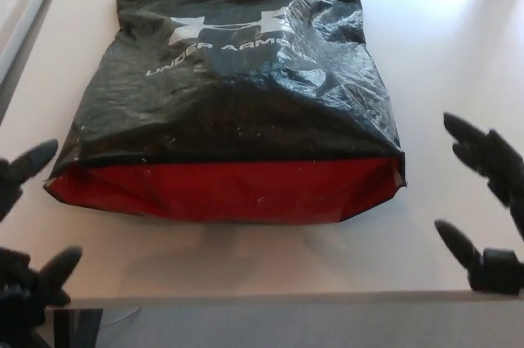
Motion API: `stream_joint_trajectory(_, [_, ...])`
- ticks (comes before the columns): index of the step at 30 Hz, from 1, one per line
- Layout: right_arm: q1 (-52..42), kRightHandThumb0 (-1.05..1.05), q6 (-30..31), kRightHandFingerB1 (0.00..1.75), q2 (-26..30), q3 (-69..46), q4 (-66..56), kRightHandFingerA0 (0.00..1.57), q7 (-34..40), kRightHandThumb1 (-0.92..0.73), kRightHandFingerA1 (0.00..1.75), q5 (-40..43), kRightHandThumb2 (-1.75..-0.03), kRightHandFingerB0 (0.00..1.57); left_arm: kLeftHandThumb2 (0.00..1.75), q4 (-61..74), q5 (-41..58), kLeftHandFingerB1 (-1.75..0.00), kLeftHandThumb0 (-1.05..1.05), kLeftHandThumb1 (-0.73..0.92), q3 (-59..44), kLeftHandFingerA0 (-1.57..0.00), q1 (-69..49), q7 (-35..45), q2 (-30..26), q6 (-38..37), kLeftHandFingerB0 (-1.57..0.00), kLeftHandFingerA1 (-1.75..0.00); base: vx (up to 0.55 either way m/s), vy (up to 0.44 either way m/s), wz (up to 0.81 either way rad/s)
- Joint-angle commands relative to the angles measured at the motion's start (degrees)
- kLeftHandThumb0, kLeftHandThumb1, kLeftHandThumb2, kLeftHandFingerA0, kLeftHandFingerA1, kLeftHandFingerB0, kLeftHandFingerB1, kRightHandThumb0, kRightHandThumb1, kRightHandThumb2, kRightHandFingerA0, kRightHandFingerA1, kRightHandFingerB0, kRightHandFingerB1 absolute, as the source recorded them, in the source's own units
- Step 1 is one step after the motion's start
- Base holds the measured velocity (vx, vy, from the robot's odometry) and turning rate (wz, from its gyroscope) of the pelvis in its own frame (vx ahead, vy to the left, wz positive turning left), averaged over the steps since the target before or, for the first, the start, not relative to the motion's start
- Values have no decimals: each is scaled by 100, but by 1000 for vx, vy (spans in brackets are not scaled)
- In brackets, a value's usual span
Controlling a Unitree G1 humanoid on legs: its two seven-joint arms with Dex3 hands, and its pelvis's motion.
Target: A plastic bag is kept infront of the robot in the middle of the desk and the robot uses both its hands to grab it from the top and lifts it up and then releases it.
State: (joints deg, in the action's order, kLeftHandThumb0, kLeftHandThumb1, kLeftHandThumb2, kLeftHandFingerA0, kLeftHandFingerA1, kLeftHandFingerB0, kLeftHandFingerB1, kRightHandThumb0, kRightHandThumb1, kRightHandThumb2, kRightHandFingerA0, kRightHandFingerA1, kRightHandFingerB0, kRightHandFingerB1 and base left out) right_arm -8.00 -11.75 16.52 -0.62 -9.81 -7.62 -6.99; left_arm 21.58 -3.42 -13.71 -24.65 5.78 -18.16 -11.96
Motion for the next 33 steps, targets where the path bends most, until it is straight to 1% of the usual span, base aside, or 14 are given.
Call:
stream_joint_trajectory(1, [-4215,-83,-4532,7,-333,-911,-1158,0,289,-60,10,-186,-91,0,115,-451,1650,-49,-30,67,80,-3,-3641,341,1112,-5488,-1,-51,0,0,0])
stream_joint_trajectory(3, [-4337,-77,-5122,19,-458,-1139,-884,0,361,-60,23,-283,-93,0,65,-799,1516,-30,-52,85,101,-18,-3757,218,1247,-5810,-15,-39,0,0,0])
stream_joint_trajectory(6, [-4696,-78,-5494,19,-497,-1249,-692,0,326,-64,20,-251,-97,0,65,-1077,1575,-31,-55,85,187,-18,-3976,193,1404,-5911,-16,-39,0,0,0])
stream_joint_trajectory(7, [-4791,-78,-5582,26,-516,-1267,-626,0,324,-58,30,-255,-95,0,117,-1128,1617,-50,-32,67,214,-3,-4013,212,1425,-5888,0,-52,0,0,0])
stream_joint_trajectory(12, [-5003,-74,-5962,23,-667,-1330,39,0,463,-59,28,-571,-95,0,114,-1683,2039,-49,-31,65,428,-1,-4192,493,1264,-6026,0,-50,0,0,0])
stream_joint_trajectory(13, [-4991,-67,-5947,16,-682,-1322,128,0,503,-79,23,-648,-64,0,115,-1789,2016,-49,-31,66,403,-1,-4175,471,1250,-6113,0,-50,0,0,0])
stream_joint_trajectory(15, [-4846,-79,-5867,24,-759,-1299,269,0,644,-65,28,-913,-99,0,115,-2031,1984,-49,-32,65,320,-1,-4120,416,1270,-6238,0,-50,0,0,0])
stream_joint_trajectory(19, [-4944,-67,-5570,16,-791,-1340,61,1,702,-79,23,-1021,-73,1,114,-2084,2047,-48,-32,64,422,-1,-4189,500,1274,-6059,0,-50,0,0,0])
stream_joint_trajectory(22, [-4856,-88,-5066,15,-679,-1318,238,5,896,-69,32,-1298,-102,4,113,-2046,2014,-48,-32,62,251,-1,-4156,534,1310,-5703,0,-49,0,0,0])
stream_joint_trajectory(23, [-4861,-82,-4963,23,-622,-1282,281,5,855,-67,40,-1225,-102,5,66,-1997,1968,-28,-58,86,206,-18,-4134,470,1381,-5635,-17,-34,0,0,0])
stream_joint_trajectory(25, [-4853,-72,-4875,29,-550,-1259,344,2,799,-62,42,-1141,-100,1,66,-1923,1966,-28,-54,86,191,-17,-4120,430,1449,-5504,-17,-33,0,0,0])
stream_joint_trajectory(27, [-4971,-71,-4878,30,-429,-1266,547,1,661,-61,39,-899,-99,1,116,-1898,2059,-48,-30,67,252,-2,-4249,478,1501,-5346,0,-50,0,0,0])
stream_joint_trajectory(28, [-4864,-71,-4960,30,-453,-1279,683,2,708,-63,40,-904,-100,1,66,-1894,1968,-28,-52,87,218,-17,-4202,408,1561,-5363,-15,-35,0,0,0])
stream_joint_trajectory(33, [-4895,-81,-4731,20,-258,-971,650,5,308,-63,26,-322,-95,4,66,-1915,1968,-28,-51,86,267,-19,-4068,408,1621,-5376,-18,-34,0,0,0])
